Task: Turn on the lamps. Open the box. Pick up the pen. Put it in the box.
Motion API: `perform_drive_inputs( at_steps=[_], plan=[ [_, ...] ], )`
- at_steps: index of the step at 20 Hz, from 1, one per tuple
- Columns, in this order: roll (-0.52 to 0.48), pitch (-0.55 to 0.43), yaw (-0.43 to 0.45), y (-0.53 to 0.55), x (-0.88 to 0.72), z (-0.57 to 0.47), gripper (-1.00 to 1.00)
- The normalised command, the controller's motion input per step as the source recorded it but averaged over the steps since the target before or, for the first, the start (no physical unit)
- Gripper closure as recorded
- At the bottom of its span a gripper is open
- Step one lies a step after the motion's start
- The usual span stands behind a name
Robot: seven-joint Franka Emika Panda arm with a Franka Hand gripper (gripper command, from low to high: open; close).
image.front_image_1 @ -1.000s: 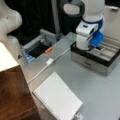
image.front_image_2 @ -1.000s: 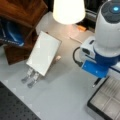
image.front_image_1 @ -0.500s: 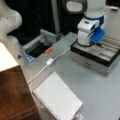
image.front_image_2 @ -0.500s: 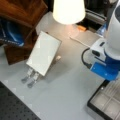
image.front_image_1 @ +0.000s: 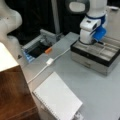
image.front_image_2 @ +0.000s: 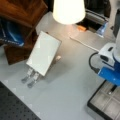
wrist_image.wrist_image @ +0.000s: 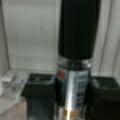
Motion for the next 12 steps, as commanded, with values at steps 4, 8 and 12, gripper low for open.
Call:
perform_drive_inputs(
  at_steps=[4,8,12],
  plan=[
    [-0.026,-0.101,-0.121,0.16,0.05,-0.18,1.0],
    [-0.064,-0.096,-0.112,0.19,0.03,-0.2,1.0],
    [-0.112,-0.094,-0.087,0.19,0.03,-0.2,1.0]
  ],
)
